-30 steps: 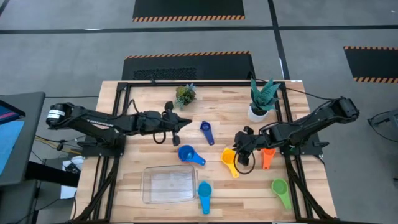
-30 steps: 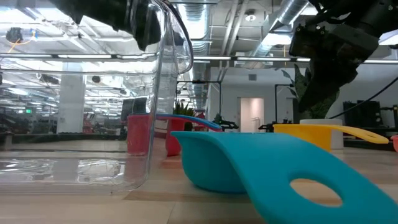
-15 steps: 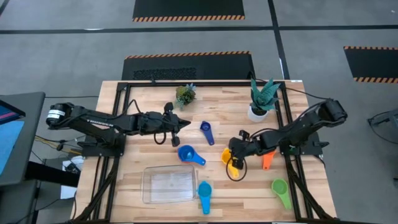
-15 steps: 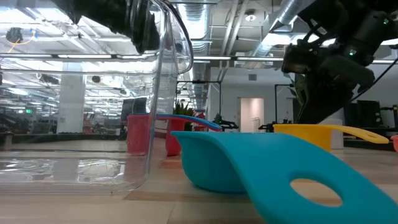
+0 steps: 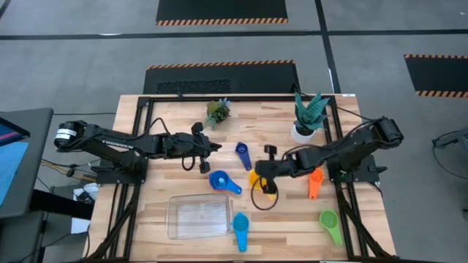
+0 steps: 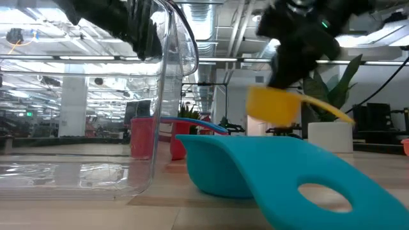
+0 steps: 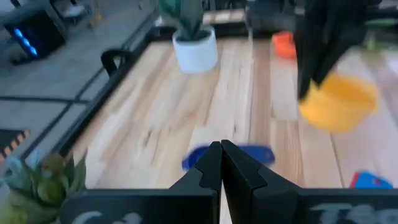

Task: Nest measuring cups in basket
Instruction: Stack the yellow measuring cup on the blue measuring cup

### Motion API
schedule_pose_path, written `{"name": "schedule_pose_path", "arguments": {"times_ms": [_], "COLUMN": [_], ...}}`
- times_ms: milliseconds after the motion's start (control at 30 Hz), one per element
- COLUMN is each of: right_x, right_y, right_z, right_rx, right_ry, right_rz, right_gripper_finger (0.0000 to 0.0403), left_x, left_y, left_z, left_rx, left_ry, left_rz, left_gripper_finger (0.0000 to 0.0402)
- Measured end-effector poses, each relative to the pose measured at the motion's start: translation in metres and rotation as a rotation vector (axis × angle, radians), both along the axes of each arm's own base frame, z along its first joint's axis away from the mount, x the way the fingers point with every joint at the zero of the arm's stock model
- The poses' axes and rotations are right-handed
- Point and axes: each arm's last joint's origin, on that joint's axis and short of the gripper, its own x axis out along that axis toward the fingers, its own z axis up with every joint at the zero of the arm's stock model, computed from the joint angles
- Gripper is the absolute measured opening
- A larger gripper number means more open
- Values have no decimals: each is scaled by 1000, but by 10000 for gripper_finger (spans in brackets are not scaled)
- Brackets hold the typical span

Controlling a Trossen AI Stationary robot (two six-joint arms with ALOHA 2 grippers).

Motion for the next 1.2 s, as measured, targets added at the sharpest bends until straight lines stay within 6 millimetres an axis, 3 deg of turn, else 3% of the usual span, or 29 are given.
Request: {"name": "schedule_pose_path", "arguments": {"times_ms": [200, 300, 400, 467, 533, 633, 767, 933, 1200], "right_x": [21, 32, 39, 53, 59, 83, 110, 138, 155], "right_y": [-25, -38, -50, -55, -59, -61, -61, -52, -37], "right_z": [45, 53, 55, 57, 52, 47, 42, 40, 25], "right_rx": [-118, -80, -55, -77, -68, -90, -102, -86, -91], "right_ry": [-97, -133, -157, -208, -160, -142, -50, -13, 49], "right_rz": [106, 178, 227, 253, 268, 323, 357, 440, 539], "right_gripper_finger": [8, 8, 8, 8, 8, 8, 7, 7, 8], "left_x": [-13, -33, -56, -71, -86, -105, -118, -126, -126], "left_y": [-4, -12, -21, -27, -32, -37, -39, -38, -38], "left_z": [-9, -4, 2, 7, 9, 7, -4, -22, -43], "left_rx": [24, 78, 26, -9, -31, -68, -100, -130, -166], "left_ry": [148, 220, 255, 269, 298, 315, 299, 288, 283], "left_rz": [74, 158, 179, 168, 153, 145, 151, 197, 246], "left_gripper_finger": [0, 0, 0, 0, 0, 0, 0, 0, 0]}}
